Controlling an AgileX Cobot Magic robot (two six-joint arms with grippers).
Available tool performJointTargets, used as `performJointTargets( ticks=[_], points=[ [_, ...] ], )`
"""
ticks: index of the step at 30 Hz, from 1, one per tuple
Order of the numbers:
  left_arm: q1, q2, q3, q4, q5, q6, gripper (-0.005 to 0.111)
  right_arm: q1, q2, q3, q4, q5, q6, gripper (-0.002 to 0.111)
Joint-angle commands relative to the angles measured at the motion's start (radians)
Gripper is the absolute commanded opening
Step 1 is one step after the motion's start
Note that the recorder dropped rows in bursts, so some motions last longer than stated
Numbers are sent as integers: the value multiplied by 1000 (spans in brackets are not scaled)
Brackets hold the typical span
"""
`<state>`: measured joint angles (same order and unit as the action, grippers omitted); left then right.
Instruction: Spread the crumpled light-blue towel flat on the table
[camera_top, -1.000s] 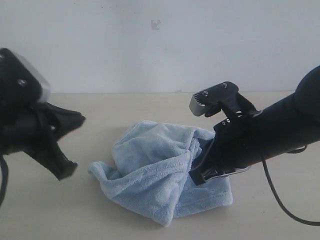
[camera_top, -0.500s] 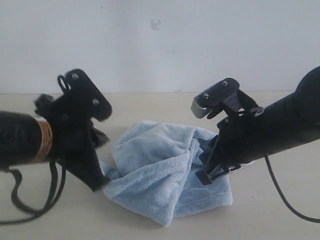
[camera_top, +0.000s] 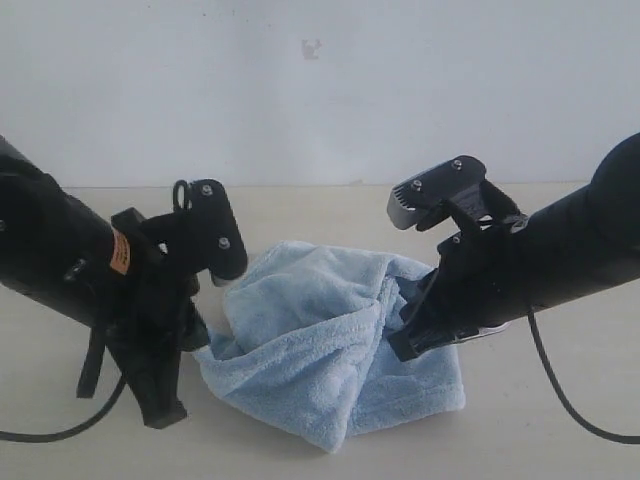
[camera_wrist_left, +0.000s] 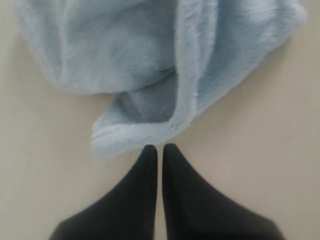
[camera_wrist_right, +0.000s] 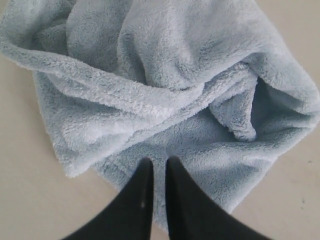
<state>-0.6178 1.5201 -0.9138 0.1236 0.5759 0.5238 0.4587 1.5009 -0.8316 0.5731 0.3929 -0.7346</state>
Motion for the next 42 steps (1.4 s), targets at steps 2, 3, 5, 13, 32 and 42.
performJointTargets(
  ticks=[2,3,5,13,32,42],
  points=[
    [4,45,-3,-124,-134,169,10,-1,-3,1,-8,2,73,9],
    [3,61,-3,-124,-143,192,14,-1,-3,1,-8,4,79,9],
    [5,97,-3,-124,-146,235,27,-10,-3,1,-2,9,97,9],
    [7,206,-3,-168,-259,238,61,-21,-5,-39,-11,49,247,9],
    [70,-3,-143,577,47,-660,4,-21,-5,-83,-159,195,247,9],
    [289,-69,20,579,29,-891,4,-21,-2,-83,-193,200,252,9]
  ],
)
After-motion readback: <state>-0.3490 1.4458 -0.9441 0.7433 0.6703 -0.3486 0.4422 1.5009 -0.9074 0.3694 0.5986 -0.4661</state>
